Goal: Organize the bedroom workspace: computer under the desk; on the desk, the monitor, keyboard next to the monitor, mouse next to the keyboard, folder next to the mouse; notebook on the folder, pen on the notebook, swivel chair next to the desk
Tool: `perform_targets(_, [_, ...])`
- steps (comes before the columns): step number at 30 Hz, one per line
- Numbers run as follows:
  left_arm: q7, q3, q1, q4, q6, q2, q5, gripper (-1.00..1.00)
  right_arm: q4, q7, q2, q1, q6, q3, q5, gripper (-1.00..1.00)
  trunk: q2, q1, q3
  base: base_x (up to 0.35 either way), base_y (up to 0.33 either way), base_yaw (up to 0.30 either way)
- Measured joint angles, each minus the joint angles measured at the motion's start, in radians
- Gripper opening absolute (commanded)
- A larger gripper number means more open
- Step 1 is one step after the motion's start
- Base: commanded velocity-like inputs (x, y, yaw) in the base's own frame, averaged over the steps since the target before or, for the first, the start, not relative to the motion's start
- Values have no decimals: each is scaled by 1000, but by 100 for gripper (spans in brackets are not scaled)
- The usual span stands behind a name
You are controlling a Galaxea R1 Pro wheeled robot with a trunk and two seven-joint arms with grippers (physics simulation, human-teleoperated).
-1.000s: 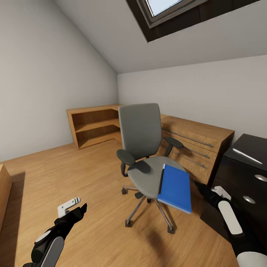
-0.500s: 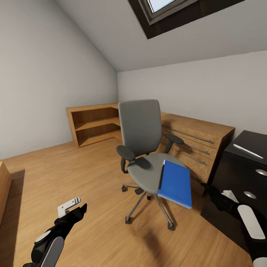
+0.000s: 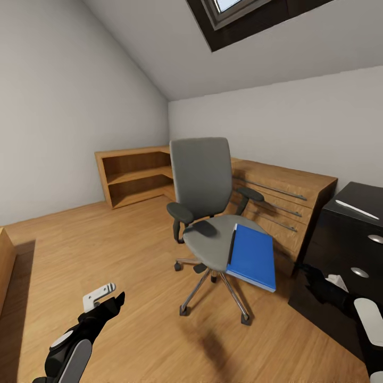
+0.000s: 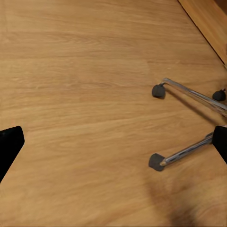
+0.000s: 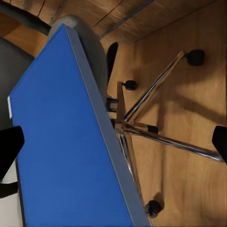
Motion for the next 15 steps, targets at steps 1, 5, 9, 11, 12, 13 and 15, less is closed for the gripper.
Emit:
perform_targets(1, [0,0,0,0,0,0,0,100,0,0,0,0,1,-7,0,100,-2,1,-4,0,0,0])
perform_targets(5, [0,-1,0,0,0,0,0,100,2,2,0,0,42,-35,-4,100,-3,3,-19,0,0,0])
perform_targets(9, [0,-1,0,0,0,0,0,100,3,19,3,0,67,-81,-52,100,-4,5,-35,0,0,0])
perform_targets(11, [0,-1,0,0,0,0,0,100,18,35,-2,0,85,-114,-135,100,-5,6,-42,0,0,0])
perform_targets(12, [0,-1,0,0,0,0,0,100,23,37,-4,0,89,-118,-145,100,-5,6,-46,0,0,0])
perform_targets(13, [0,-1,0,0,0,0,0,100,29,39,-6,0,94,-120,-151,100,-5,7,-50,0,0,0])
perform_targets(15, [0,-1,0,0,0,0,0,100,49,41,-16,0,105,-124,-163,100,-5,8,-58,0,0,0])
